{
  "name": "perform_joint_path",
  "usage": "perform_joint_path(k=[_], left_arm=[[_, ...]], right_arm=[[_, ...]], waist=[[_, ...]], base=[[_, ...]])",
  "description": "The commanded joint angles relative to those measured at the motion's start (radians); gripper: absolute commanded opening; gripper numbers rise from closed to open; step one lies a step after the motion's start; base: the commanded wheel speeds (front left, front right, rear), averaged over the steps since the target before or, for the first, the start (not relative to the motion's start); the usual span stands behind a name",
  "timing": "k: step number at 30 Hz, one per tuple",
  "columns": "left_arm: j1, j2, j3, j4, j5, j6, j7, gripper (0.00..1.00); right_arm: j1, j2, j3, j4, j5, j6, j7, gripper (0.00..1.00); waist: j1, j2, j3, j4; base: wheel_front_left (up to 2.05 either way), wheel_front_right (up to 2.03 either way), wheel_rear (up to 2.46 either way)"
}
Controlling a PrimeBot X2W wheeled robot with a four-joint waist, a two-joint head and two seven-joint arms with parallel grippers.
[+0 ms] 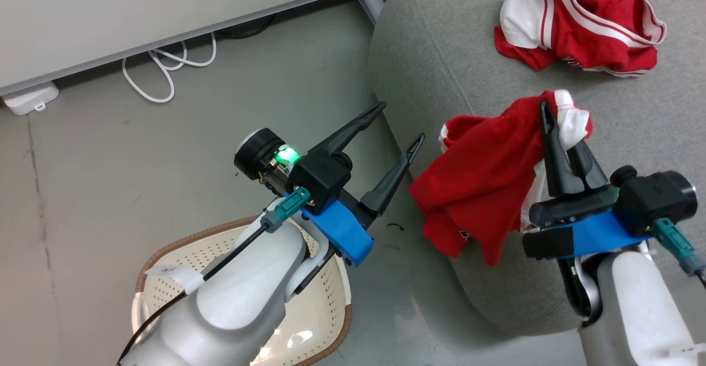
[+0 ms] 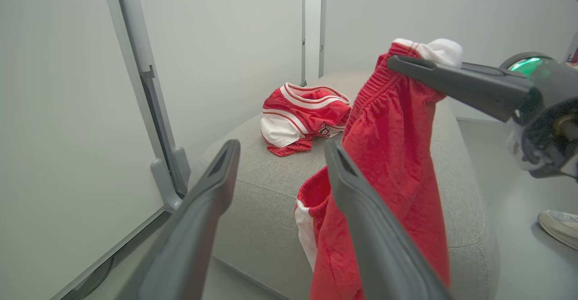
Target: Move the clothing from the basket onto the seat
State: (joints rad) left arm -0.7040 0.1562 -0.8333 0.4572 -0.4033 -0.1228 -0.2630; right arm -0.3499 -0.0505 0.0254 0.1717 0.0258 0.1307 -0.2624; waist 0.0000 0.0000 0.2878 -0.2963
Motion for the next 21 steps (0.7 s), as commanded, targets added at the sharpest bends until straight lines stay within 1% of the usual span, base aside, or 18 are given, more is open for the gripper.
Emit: perform_joint_path(k=[1, 6, 10, 15, 21], left_arm=[[0.002, 0.009, 0.008, -0.006, 0.006, 0.007, -0.003, 1.0], [-0.004, 0.021, 0.021, -0.021, 0.016, 0.015, -0.003, 1.0], [-0.021, 0.035, 0.03, -0.038, 0.03, 0.021, -0.003, 1.0], [-0.052, 0.057, 0.034, -0.056, 0.045, 0.024, -0.002, 1.0], [-0.101, 0.082, 0.04, -0.081, 0.063, 0.025, 0.002, 1.0]], right_arm=[[-0.021, 0.0, -0.005, -0.024, -0.009, 0.0, -0.004, 0.0], [-0.077, 0.0, -0.03, -0.089, -0.006, 0.0, -0.004, 0.0], [-0.171, -0.022, -0.054, -0.12, -0.006, 0.0, -0.004, 0.0], [-0.335, -0.08, -0.101, -0.139, -0.006, 0.0, -0.004, 0.0], [-0.538, -0.163, -0.21, -0.169, -0.019, 0.0, -0.004, 0.0]], waist=[[0.0, 0.0, 0.004, 0.005], [0.0, 0.0, 0.037, 0.019], [0.0, 0.0, 0.086, 0.026], [0.0, 0.0, 0.176, 0.038], [0.0, 0.0, 0.292, 0.055]], base=[[0.0, 0.0, 0.0], [0.0, 0.0, 0.0], [0.0, 0.0, 0.0], [0.0, 0.0, 0.0], [0.0, 0.0, 0.0]])
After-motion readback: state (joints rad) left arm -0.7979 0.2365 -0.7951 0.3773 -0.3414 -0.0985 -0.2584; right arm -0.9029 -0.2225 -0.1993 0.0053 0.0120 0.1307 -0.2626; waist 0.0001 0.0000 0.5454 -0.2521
